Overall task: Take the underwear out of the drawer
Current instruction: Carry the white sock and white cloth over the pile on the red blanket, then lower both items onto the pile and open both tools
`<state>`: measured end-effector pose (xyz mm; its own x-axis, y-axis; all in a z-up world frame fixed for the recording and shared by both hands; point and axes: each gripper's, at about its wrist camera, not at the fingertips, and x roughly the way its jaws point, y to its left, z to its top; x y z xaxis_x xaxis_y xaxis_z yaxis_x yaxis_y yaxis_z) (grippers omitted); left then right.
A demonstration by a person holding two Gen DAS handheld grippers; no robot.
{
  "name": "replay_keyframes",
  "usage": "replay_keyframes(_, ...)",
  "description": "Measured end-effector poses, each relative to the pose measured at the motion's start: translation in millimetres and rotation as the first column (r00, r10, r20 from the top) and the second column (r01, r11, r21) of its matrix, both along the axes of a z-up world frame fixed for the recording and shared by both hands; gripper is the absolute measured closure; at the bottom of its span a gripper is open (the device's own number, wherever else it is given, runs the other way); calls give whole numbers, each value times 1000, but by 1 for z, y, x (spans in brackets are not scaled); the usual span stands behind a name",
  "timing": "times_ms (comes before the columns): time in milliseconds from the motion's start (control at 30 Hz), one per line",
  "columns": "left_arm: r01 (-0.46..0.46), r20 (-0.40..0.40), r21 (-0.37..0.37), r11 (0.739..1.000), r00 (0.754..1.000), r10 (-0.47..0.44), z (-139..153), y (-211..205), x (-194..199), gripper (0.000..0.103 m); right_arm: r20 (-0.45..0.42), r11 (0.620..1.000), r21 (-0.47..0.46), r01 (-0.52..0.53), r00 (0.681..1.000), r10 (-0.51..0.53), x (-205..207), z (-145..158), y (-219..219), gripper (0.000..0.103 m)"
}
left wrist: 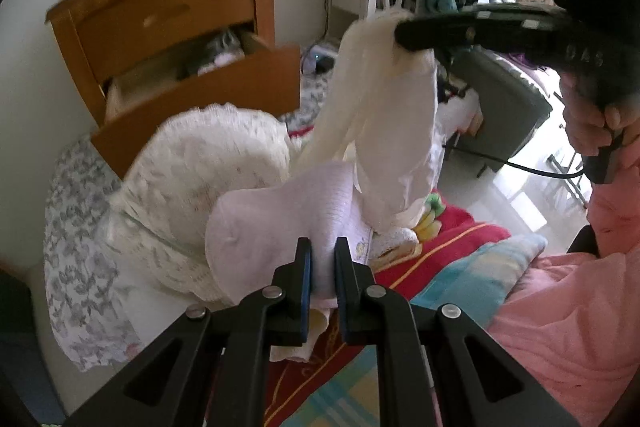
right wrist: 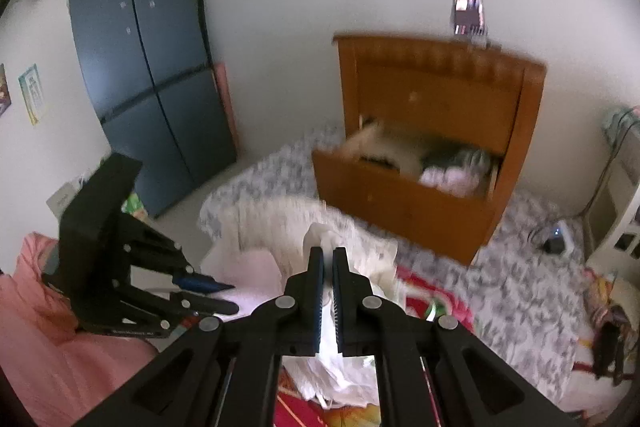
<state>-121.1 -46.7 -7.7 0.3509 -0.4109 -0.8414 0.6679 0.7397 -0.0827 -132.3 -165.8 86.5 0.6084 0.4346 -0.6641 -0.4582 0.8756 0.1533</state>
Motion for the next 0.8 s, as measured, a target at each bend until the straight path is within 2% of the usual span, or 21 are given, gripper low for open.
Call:
replay_keyframes(200,-26,-47,24,999,999,27,-17,3,10,91,-166,997,-77,-22,986,9,14,-61,10,97)
replay_keyframes(333,-45,-76,27,999,996,47,-26,7,19,91,-227,992,-112,-56,973,29,18,-86,16,97)
replay_keyframes(633,-71,-122,22,997,990,74,-32,10,24,88,-307,986,-149,-71,951,22,25,-114,17,97)
replay_keyframes(700,-82,-124,16,997,989,83,-29,14,24,78,-313,986,-150,-78,949,27,26,-114,19,97)
replay_keyframes(800,-98,-129,3,995,987,97,-24,17,23,73,-308,985,-154,-79,951,28,23,-111,20,97)
